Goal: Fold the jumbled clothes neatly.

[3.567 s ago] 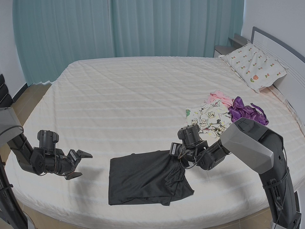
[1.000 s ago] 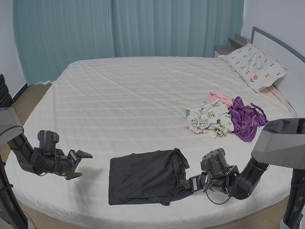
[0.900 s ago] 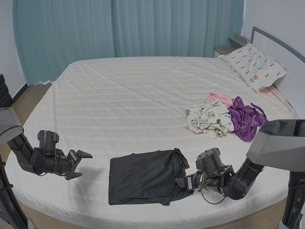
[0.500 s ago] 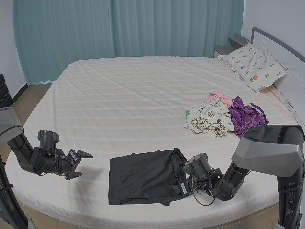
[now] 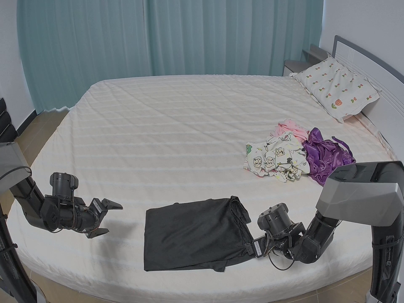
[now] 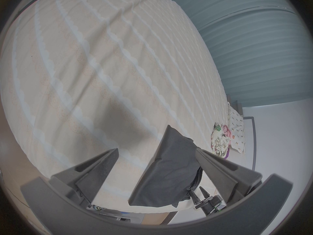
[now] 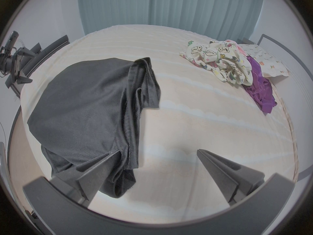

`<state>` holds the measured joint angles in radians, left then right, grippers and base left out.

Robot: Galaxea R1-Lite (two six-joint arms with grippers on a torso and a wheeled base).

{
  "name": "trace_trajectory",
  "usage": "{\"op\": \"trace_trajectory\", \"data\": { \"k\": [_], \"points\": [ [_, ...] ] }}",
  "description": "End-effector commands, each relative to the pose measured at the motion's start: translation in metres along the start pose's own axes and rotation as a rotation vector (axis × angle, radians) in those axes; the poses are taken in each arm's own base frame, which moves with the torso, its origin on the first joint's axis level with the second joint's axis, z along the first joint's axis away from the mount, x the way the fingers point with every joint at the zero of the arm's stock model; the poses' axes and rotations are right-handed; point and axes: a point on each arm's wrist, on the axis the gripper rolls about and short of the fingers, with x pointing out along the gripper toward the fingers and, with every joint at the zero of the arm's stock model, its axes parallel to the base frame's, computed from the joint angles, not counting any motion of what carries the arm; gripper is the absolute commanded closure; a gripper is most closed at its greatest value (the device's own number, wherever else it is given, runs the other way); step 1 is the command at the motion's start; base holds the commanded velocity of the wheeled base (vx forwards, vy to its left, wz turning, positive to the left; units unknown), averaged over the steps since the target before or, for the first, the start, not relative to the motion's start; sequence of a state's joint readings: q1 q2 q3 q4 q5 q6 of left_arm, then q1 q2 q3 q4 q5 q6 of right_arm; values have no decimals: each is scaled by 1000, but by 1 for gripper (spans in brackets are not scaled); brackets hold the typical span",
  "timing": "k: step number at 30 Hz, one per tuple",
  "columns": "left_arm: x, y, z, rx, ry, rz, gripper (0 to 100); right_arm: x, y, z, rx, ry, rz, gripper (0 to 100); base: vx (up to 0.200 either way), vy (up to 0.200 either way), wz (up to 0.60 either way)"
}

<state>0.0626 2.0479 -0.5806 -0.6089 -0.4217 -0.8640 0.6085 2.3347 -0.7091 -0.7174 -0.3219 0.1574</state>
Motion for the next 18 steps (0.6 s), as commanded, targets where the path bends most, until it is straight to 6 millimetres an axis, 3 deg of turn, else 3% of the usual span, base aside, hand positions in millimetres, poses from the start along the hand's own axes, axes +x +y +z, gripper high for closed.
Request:
{"op": "trace_trajectory", "data": {
  "k": [1, 11, 18],
  "points": [
    [0, 0, 0, -2, 0, 0, 0, -3, -3, -4, -4, 17, -13, 0, 0, 0, 0],
    [0, 0, 0, -2, 0, 0, 0, -6, -4, -5, 9, 9, -101, 0, 0, 0, 0],
    [0, 0, 0, -1, -1, -1, 0, -28, -7, 16, 96, -63, -6, 0, 0, 0, 0]
  ]
}}
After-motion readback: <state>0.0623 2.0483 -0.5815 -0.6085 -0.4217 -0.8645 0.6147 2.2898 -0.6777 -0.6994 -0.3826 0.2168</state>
